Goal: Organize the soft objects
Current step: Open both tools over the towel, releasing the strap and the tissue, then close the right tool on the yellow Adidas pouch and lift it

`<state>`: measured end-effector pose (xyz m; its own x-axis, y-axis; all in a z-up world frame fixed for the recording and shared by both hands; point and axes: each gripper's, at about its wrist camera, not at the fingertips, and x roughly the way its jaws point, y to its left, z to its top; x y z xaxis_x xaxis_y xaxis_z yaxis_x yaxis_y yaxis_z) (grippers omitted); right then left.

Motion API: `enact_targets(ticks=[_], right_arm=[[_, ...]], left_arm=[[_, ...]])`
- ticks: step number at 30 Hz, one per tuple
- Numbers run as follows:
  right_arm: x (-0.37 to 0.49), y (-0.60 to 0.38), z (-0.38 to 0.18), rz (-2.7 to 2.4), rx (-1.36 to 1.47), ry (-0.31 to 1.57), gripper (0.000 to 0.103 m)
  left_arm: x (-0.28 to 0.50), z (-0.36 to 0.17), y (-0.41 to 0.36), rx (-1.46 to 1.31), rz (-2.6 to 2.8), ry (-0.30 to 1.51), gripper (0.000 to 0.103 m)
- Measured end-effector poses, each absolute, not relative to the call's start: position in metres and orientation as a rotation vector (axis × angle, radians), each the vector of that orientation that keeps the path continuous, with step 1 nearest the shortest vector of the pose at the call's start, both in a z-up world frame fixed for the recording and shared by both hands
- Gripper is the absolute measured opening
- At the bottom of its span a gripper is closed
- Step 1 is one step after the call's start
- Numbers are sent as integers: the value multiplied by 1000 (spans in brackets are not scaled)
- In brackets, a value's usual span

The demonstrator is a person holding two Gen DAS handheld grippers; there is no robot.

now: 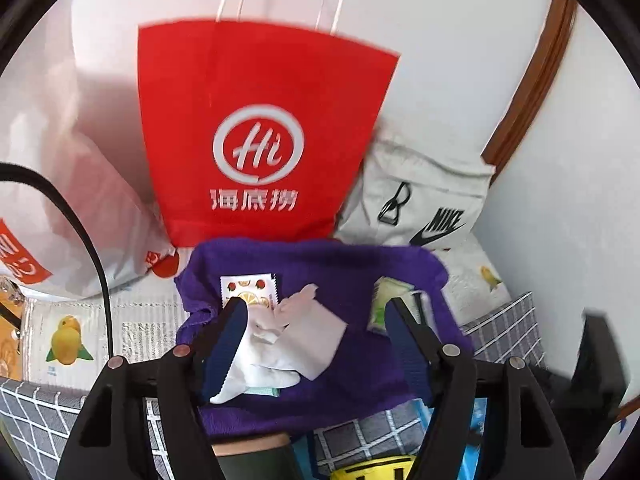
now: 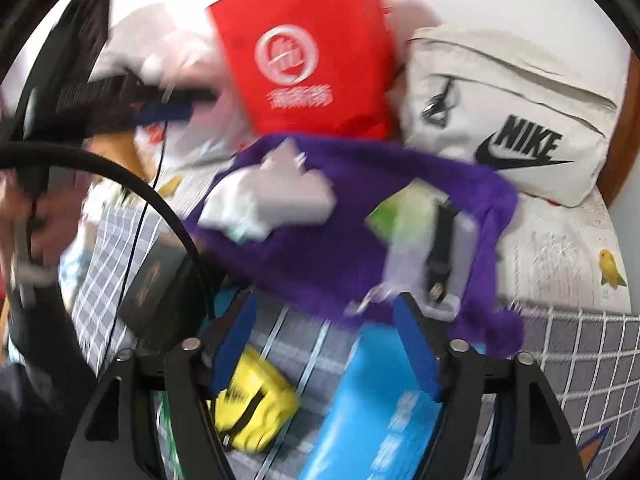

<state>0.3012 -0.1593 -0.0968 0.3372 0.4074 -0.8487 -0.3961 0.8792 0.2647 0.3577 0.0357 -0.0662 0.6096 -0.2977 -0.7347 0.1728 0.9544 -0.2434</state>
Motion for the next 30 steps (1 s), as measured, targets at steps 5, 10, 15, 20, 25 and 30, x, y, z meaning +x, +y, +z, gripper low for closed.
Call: enact_targets(ticks=[5, 10, 15, 20, 25, 30], right_arm=[[256, -128, -104, 649, -40, 1157, 77], [225, -84, -121, 724, -210, 1153, 81], [225, -62, -146, 712, -299, 1191, 82], [233, -48, -171, 653, -408, 1198, 89], [250, -59, -172, 618, -284, 1244, 66], [250, -66, -162, 664, -235, 1240, 35]], left_arm=[[333, -41, 34, -138, -271, 811, 78], [309, -28, 31, -88, -281, 815, 78], [274, -17, 43, -41, -244, 792, 78], [244, -19, 64, -24, -215, 794, 78], [227, -28, 89, -45, -179, 813, 78], [214, -39, 108, -58, -145, 834, 78]])
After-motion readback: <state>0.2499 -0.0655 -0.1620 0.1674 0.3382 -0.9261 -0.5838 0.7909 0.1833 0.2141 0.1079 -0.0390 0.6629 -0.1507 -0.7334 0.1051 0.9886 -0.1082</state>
